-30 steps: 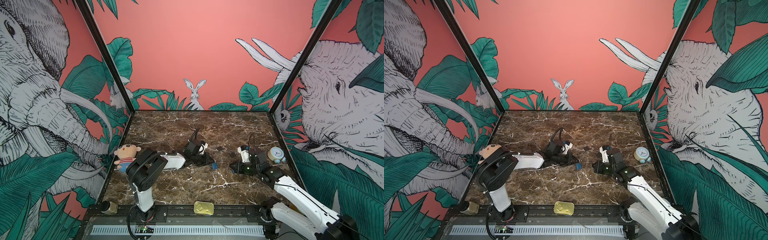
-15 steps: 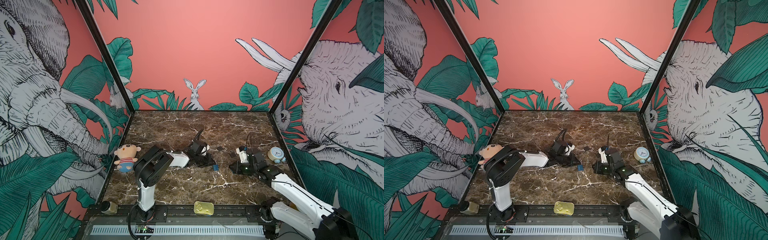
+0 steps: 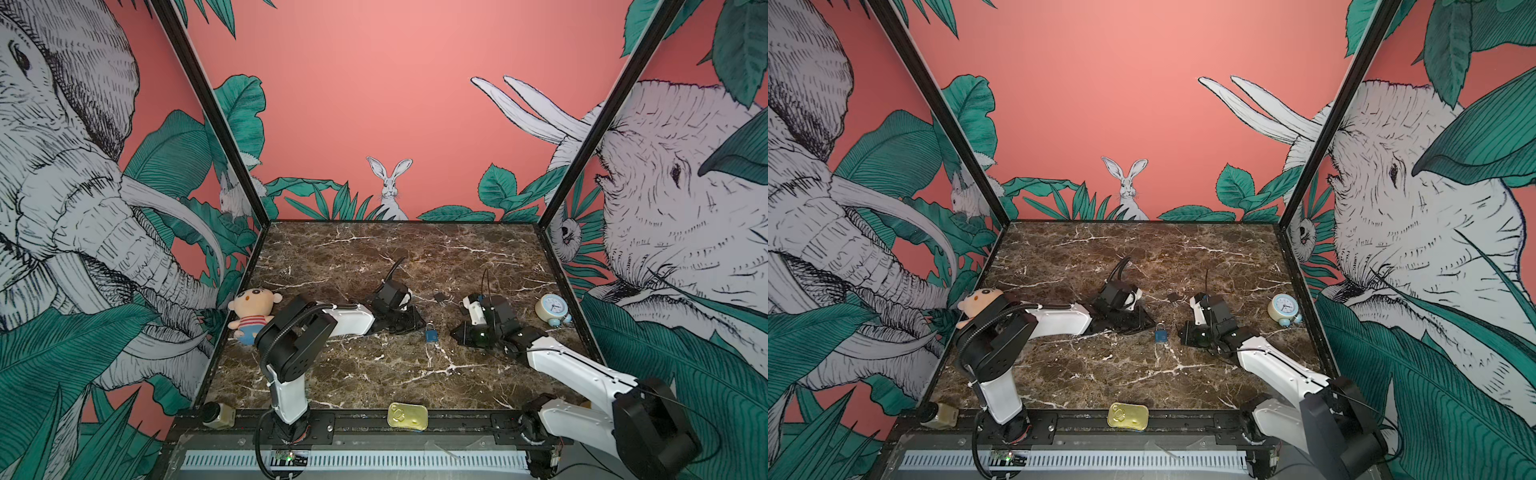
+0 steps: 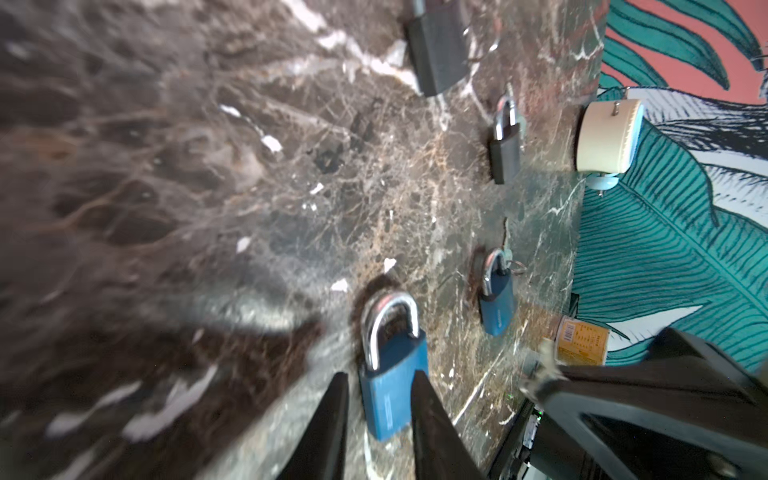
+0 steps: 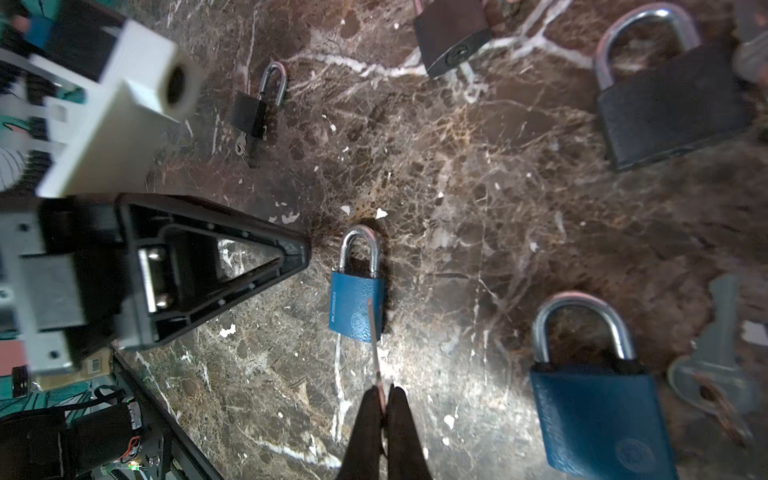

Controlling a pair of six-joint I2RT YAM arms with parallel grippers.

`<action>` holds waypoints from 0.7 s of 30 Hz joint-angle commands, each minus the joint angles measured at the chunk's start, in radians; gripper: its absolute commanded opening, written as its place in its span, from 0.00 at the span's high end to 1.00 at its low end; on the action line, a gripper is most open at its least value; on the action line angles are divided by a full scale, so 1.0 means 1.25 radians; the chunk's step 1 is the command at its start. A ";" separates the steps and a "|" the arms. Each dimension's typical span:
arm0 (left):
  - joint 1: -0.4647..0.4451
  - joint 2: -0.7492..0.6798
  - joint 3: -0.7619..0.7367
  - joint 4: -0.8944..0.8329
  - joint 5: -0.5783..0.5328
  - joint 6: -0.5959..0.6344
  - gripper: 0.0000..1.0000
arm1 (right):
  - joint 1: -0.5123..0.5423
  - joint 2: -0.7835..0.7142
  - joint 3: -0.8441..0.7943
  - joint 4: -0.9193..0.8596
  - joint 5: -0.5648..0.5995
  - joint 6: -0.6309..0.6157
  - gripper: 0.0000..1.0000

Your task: Lock with the key

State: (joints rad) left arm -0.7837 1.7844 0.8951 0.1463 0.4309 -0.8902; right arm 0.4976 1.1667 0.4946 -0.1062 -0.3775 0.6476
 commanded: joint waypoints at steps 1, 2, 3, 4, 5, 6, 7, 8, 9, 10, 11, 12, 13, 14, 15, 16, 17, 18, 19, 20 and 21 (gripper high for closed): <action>0.009 -0.091 -0.030 -0.042 -0.060 0.030 0.71 | 0.023 0.041 0.004 0.070 0.022 0.017 1.00; 0.014 -0.114 -0.040 -0.041 -0.069 0.036 0.71 | 0.029 0.057 0.009 0.080 0.026 0.018 1.00; 0.019 -0.136 -0.050 -0.040 -0.076 0.043 0.71 | 0.035 0.071 0.010 0.090 0.029 0.020 1.00; 0.023 -0.155 -0.055 -0.042 -0.082 0.049 0.71 | 0.039 0.083 0.013 0.098 0.034 0.020 1.00; 0.030 -0.176 -0.063 -0.046 -0.089 0.058 0.72 | 0.042 0.095 0.015 0.106 0.040 0.021 1.00; 0.037 -0.195 -0.069 -0.052 -0.095 0.066 0.72 | 0.044 0.105 0.015 0.113 0.048 0.023 1.00; 0.043 -0.209 -0.073 -0.058 -0.097 0.071 0.72 | 0.044 0.114 0.014 0.121 0.053 0.024 1.00; 0.050 -0.225 -0.079 -0.061 -0.099 0.076 0.71 | 0.045 0.122 0.014 0.126 0.057 0.027 1.00; 0.057 -0.237 -0.087 -0.061 -0.100 0.080 0.72 | 0.045 0.131 0.013 0.132 0.060 0.029 1.00; 0.061 -0.249 -0.093 -0.061 -0.100 0.081 0.72 | 0.046 0.137 0.013 0.140 0.060 0.031 1.00; 0.061 -0.260 -0.099 -0.059 -0.101 0.081 0.72 | 0.047 0.145 0.012 0.147 0.062 0.034 1.00; 0.073 -0.269 -0.106 -0.055 -0.100 0.083 0.72 | 0.046 0.155 0.013 0.155 0.061 0.037 1.00; 0.087 -0.276 -0.112 -0.052 -0.100 0.084 0.72 | 0.047 0.161 0.013 0.162 0.059 0.038 1.00; 0.092 -0.283 -0.119 -0.052 -0.099 0.081 0.72 | 0.048 0.170 0.014 0.169 0.059 0.041 1.00; 0.095 -0.291 -0.124 -0.050 -0.099 0.081 0.72 | 0.047 0.177 0.014 0.176 0.059 0.043 1.00; 0.099 -0.295 -0.128 -0.049 -0.098 0.081 0.72 | 0.047 0.184 0.015 0.184 0.060 0.046 1.00; 0.103 -0.301 -0.132 -0.049 -0.097 0.082 0.72 | 0.048 0.192 0.016 0.189 0.057 0.048 1.00; 0.105 -0.306 -0.134 -0.049 -0.098 0.083 0.72 | 0.049 0.200 0.018 0.196 0.055 0.049 1.00; 0.106 -0.310 -0.137 -0.049 -0.098 0.082 0.72 | 0.049 0.205 0.019 0.199 0.055 0.049 1.00; 0.109 -0.313 -0.140 -0.049 -0.098 0.083 0.72 | 0.049 0.213 0.021 0.203 0.054 0.050 1.00; 0.111 -0.317 -0.141 -0.052 -0.098 0.085 0.72 | 0.049 0.218 0.022 0.207 0.052 0.050 1.00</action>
State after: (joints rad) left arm -0.6533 1.4307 0.7353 0.0967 0.3195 -0.8021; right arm 0.5529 1.4197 0.5030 0.1066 -0.3218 0.6998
